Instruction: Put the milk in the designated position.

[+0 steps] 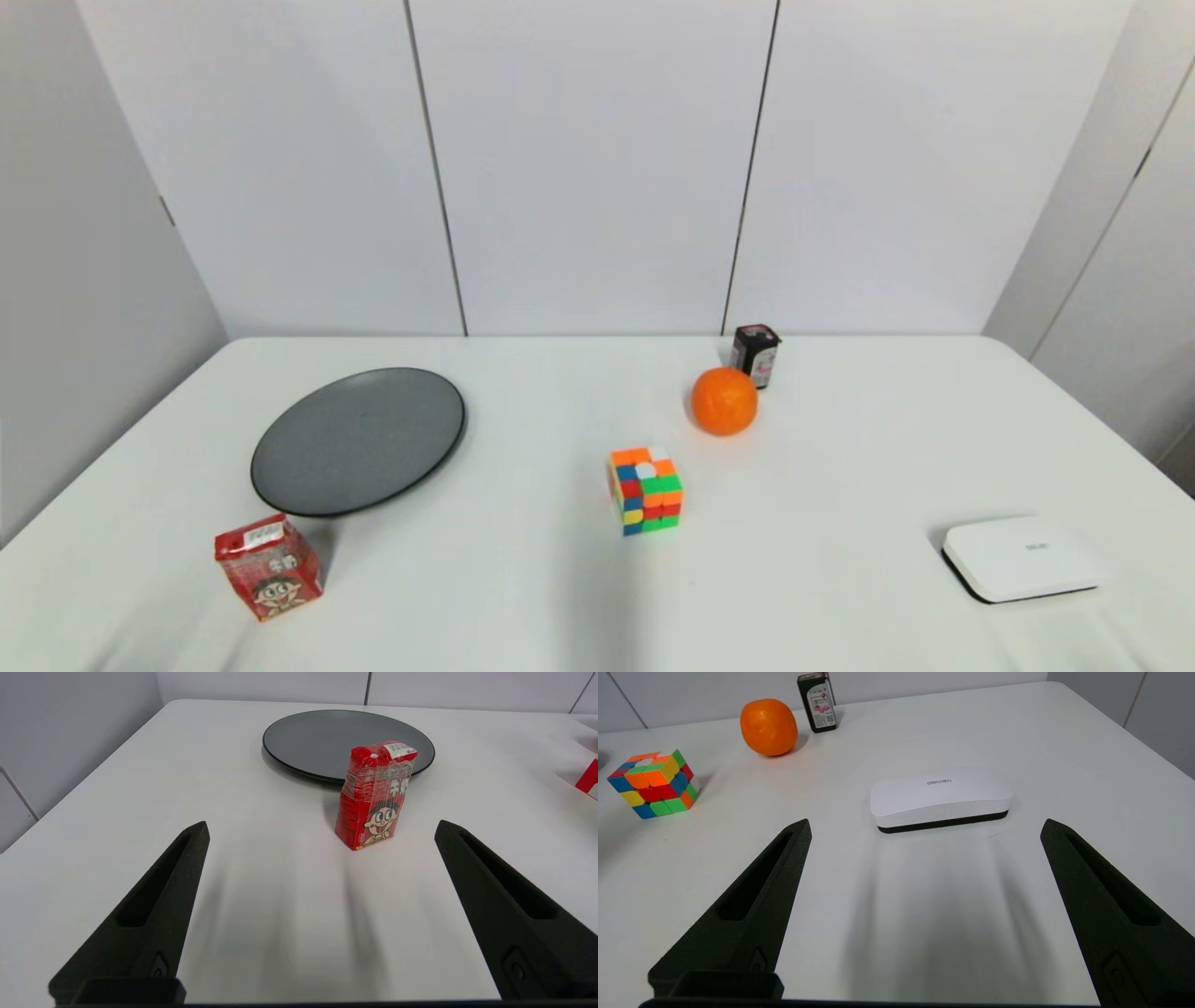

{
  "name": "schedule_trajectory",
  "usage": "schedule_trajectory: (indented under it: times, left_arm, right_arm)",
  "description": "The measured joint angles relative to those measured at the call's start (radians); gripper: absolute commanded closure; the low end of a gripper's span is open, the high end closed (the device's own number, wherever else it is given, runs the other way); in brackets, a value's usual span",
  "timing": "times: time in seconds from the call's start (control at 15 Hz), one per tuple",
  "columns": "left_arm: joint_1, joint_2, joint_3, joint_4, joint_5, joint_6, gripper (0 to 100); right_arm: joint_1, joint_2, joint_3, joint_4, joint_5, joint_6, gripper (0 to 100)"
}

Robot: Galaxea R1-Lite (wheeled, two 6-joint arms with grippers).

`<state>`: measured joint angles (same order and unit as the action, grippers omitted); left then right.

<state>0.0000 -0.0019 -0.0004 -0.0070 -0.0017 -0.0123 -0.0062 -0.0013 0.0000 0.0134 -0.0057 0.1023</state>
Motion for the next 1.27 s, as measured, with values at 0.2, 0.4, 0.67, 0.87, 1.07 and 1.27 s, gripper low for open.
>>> schedule_trajectory:
  times: [0.2,0.4,0.67,0.87,1.07,1.27]
  left_arm:
    - [0.000,0.000,0.000,0.000,0.000,0.000,0]
    - [0.000,0.000,0.000,0.000,0.000,0.000,0]
    - [0.000,0.000,0.000,0.000,0.000,0.000,0]
    - [0.000,0.000,0.000,0.000,0.000,0.000,0]
    - [0.000,0.000,0.000,0.000,0.000,0.000,0]
    - [0.000,0.000,0.000,0.000,0.000,0.000,0]
  right_arm:
    - [0.000,0.000,0.000,0.000,0.000,0.000,0]
    - [0.000,0.000,0.000,0.000,0.000,0.000,0]
    - [0.000,0.000,0.000,-0.002,0.000,-0.002,0]
    - [0.000,0.000,0.000,-0.002,0.001,-0.009,0]
    - [0.000,0.000,0.000,0.000,0.000,-0.010,0]
    - [0.000,0.000,0.000,0.001,-0.001,-0.003,0]
